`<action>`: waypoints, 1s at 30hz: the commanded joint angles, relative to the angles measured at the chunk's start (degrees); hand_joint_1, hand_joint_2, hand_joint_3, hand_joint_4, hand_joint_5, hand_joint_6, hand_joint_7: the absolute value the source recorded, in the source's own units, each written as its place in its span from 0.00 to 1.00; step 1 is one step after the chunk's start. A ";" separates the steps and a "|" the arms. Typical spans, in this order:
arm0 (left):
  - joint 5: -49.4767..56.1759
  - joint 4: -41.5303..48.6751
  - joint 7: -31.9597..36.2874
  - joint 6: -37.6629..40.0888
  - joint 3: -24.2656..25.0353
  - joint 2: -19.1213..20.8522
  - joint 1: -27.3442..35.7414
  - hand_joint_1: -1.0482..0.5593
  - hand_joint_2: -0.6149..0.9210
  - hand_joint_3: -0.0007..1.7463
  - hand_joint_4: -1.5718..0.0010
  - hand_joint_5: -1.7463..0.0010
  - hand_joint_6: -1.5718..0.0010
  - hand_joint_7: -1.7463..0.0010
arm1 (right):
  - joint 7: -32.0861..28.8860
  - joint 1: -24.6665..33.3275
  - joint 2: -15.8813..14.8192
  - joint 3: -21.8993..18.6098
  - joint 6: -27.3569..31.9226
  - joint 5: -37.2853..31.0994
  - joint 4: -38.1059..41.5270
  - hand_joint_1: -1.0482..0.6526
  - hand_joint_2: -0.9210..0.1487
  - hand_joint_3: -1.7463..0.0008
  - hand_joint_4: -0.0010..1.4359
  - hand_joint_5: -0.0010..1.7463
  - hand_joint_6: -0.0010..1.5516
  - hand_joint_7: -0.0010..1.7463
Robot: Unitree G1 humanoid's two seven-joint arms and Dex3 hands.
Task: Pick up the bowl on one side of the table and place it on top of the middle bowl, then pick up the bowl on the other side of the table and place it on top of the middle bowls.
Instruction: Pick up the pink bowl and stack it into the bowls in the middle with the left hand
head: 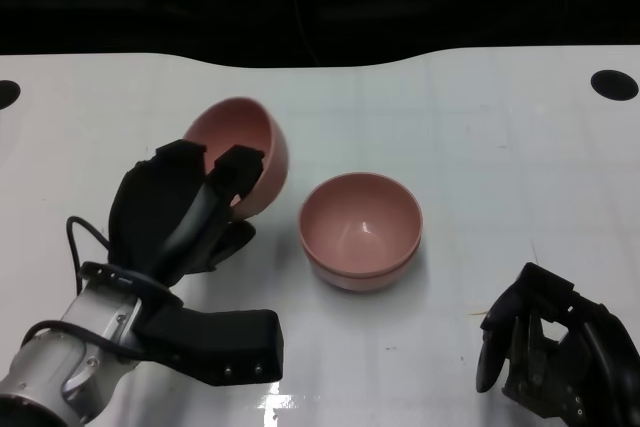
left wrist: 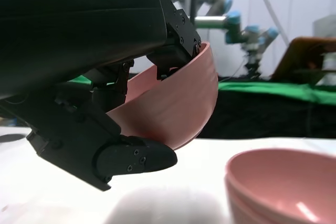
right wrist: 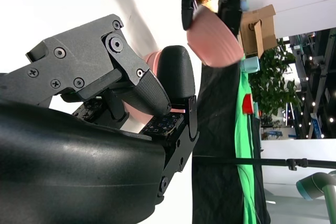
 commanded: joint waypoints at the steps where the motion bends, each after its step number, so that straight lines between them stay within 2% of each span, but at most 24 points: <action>1: -1.65 -0.12 -1.65 -3.35 0.31 0.01 -2.43 0.50 0.70 0.67 0.44 0.00 0.56 0.05 | 0.43 0.36 0.01 -0.06 -0.26 0.48 -0.40 0.52 0.52 0.19 0.61 0.98 0.53 0.88; 4: -2.76 0.05 -4.60 -5.10 0.07 -0.21 -3.45 0.50 0.71 0.68 0.44 0.00 0.55 0.06 | 0.23 0.48 0.18 0.07 -0.06 0.36 -0.56 0.52 0.52 0.19 0.61 0.99 0.53 0.87; 8: -2.37 1.35 -6.18 -8.73 -1.20 -0.33 -5.87 0.50 0.73 0.62 0.44 0.00 0.49 0.18 | -0.16 0.35 0.21 0.01 -0.56 -0.38 -0.22 0.51 0.53 0.19 0.61 0.98 0.53 0.87; 10: -1.76 2.54 -7.73 -10.84 -2.29 0.04 -7.51 0.52 0.75 0.60 0.44 0.00 0.49 0.16 | 0.04 0.27 0.19 0.00 -0.95 -0.46 0.18 0.51 0.52 0.19 0.61 0.98 0.53 0.86; 12: -1.08 3.56 -9.60 -12.31 -3.27 0.45 -8.97 0.52 0.79 0.50 0.45 0.00 0.52 0.10 | -0.02 0.27 0.17 0.07 -1.24 -0.80 0.34 0.51 0.52 0.20 0.60 0.98 0.53 0.86; 15: 0.47 5.54 -11.56 -13.91 -4.97 0.76 -11.47 0.49 0.90 0.25 0.46 0.00 0.49 0.20 | 0.07 0.21 0.21 0.05 -0.98 -0.61 0.51 0.51 0.52 0.20 0.60 0.98 0.53 0.87; 18: 1.08 7.70 -12.46 -15.58 -6.02 0.83 -13.08 0.49 0.95 0.15 0.47 0.00 0.46 0.27 | 0.15 0.19 0.11 0.14 -1.21 -0.87 0.68 0.51 0.51 0.20 0.60 0.98 0.53 0.86; 19: 1.13 8.59 -12.78 -16.43 -6.38 0.91 -13.67 0.50 0.96 0.14 0.47 0.00 0.48 0.22 | 0.16 0.21 0.13 0.19 -1.22 -0.91 0.64 0.52 0.51 0.20 0.60 0.98 0.52 0.87; 23: 2.71 11.30 -13.39 -17.97 -8.00 1.29 -15.89 0.49 0.99 0.12 0.48 0.00 0.49 0.21 | -0.04 0.24 0.25 0.34 -1.40 -1.31 0.72 0.51 0.51 0.21 0.59 0.98 0.52 0.87; 28: 4.10 14.57 -13.05 -18.72 -9.32 0.59 -17.91 0.47 1.00 0.10 0.49 0.01 0.47 0.31 | -0.35 0.33 0.38 0.46 -1.27 -1.65 0.66 0.50 0.51 0.22 0.60 0.98 0.52 0.87; 29: 4.13 15.31 -13.01 -18.72 -9.58 0.25 -18.25 0.47 1.00 0.10 0.49 0.01 0.47 0.31 | -0.26 0.38 0.43 0.45 -1.24 -1.51 0.62 0.50 0.50 0.22 0.59 0.98 0.52 0.87; 30: 4.12 15.92 -13.00 -18.69 -9.83 -0.06 -18.52 0.47 1.00 0.10 0.49 0.00 0.49 0.26 | -0.21 0.44 0.44 0.45 -1.19 -1.42 0.54 0.50 0.50 0.22 0.60 0.98 0.52 0.87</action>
